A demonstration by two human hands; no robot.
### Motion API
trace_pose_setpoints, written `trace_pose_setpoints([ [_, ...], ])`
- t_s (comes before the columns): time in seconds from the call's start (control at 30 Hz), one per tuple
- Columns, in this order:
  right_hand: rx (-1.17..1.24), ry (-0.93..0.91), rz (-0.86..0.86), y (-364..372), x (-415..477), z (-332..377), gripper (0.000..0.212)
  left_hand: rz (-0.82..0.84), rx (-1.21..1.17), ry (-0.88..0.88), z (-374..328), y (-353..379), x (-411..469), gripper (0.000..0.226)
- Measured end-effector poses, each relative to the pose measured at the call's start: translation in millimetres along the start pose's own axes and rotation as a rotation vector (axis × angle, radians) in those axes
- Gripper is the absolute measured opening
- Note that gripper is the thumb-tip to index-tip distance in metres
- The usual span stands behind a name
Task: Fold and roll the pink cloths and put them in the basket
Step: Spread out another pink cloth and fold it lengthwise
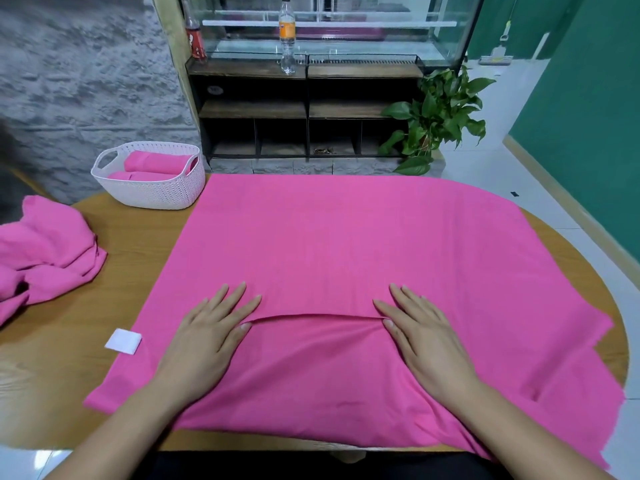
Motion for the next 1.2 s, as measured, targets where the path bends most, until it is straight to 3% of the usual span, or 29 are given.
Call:
trace_pose_setpoints([
  [0.13, 0.045, -0.024, -0.072, -13.3, 21.1, -0.2, 0.051, -0.046, -0.147, -0.013, 8.1, -16.5, 24.0, 0.057],
  [0.33, 0.002, 0.002, -0.145, -44.2, 101.4, 1.3, 0.058, -0.134, -0.163, -0.051, 19.8, -37.6, 107.3, 0.054],
  [0.53, -0.062, 0.078, -0.005, -27.8, 167.5, -30.3, 0.061, -0.091, -0.029, -0.063, 46.7, -13.5, 173.5, 0.044],
  [0.6, -0.076, 0.069, 0.034, -13.8, 172.6, -40.1, 0.070, -0.068, 0.016, -0.063, 53.0, -0.7, 178.0, 0.045],
  [0.77, -0.071, 0.085, 0.006, -5.4, 168.7, -49.9, 0.047, -0.058, 0.041, -0.088, 58.2, 11.1, 175.5, 0.048],
  [1.2, -0.030, 0.094, -0.046, -12.0, 103.2, -50.3, 0.046, -0.040, 0.038, -0.074, 32.1, 10.1, 117.0, 0.051],
])
Point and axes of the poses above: each hand's wrist, its own x-axis towards the middle knuckle, its own y-axis out of the palm, z = x × y, the point moved 7 cm from there along x, towards the middle knuckle, and after that the axes turned 10 degrees about x, right-handed, at the moved point
